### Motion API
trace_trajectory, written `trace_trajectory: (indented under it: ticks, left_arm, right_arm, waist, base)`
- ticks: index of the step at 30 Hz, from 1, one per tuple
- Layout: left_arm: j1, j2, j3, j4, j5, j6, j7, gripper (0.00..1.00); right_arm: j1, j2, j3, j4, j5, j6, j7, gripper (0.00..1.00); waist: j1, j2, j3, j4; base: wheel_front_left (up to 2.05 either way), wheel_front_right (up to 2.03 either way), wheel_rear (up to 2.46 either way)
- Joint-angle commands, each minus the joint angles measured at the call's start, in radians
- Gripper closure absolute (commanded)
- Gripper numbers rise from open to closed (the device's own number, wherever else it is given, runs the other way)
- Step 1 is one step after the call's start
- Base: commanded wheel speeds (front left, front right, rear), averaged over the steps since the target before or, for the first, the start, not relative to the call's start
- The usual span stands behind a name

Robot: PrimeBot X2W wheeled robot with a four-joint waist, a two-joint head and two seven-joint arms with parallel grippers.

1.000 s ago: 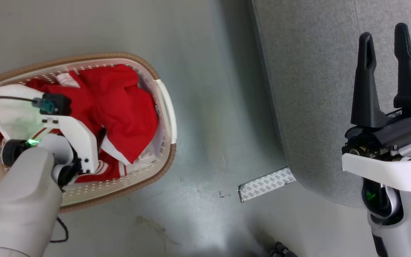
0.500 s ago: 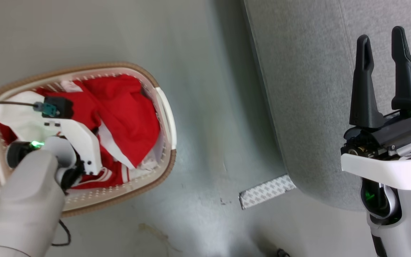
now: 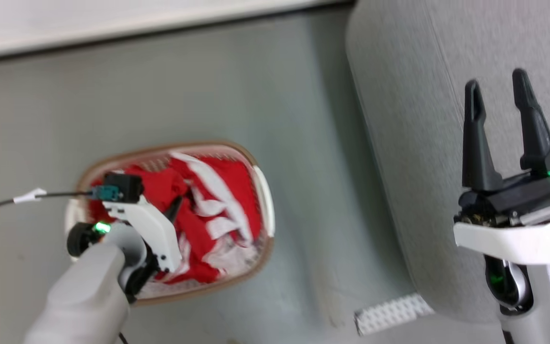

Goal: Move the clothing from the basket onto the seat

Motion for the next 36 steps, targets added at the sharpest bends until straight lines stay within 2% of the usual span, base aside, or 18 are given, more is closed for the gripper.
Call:
trace_trajectory:
  ticks: [1,9,19,26,31,36]
  left_arm:
    - [0.033,-0.001,-0.016,-0.014,-0.019,0.001,-0.031,1.00]
    - [0.099,-0.004,-0.063,-0.073,-0.065,0.001,-0.153,1.00]
    - [0.130,0.014,-0.066,-0.204,-0.028,0.011,-0.239,1.00]
    - [0.149,0.055,-0.026,-0.422,0.017,0.064,-0.251,1.00]
    - [0.172,0.095,-0.001,-0.604,0.040,0.126,-0.249,1.00]
    - [0.196,0.132,0.008,-0.727,0.039,0.175,-0.212,1.00]
  right_arm:
    - [0.028,-0.022,0.000,0.014,0.000,-0.002,0.000,0.00]
    - [0.104,-0.070,0.002,0.053,0.020,-0.002,0.000,0.00]
    - [0.202,-0.094,0.024,0.095,0.042,-0.002,0.000,0.00]
    - [0.251,-0.098,0.061,0.119,0.060,-0.002,0.000,0.00]
    - [0.269,-0.098,0.090,0.123,0.070,-0.002,0.000,0.00]
    - [0.276,-0.090,0.114,0.126,0.076,-0.002,0.001,0.00]
  waist:
    - [0.0001,0.0000,-0.117,0.083]
    - [0.0001,0.0000,-0.285,0.166]
    - [0.0001,0.0000,-0.439,0.226]
    - [0.0001,0.0000,-0.515,0.242]
    - [0.0001,0.0000,-0.529,0.242]
    - [0.0001,0.0000,-0.526,0.237]
  base:
    - [0.00,0.00,0.00]
    - [0.00,0.00,0.00]
    - [0.00,0.00,0.00]
    - [0.00,0.00,0.00]
    - [0.00,0.00,0.00]
    - [0.00,0.00,0.00]
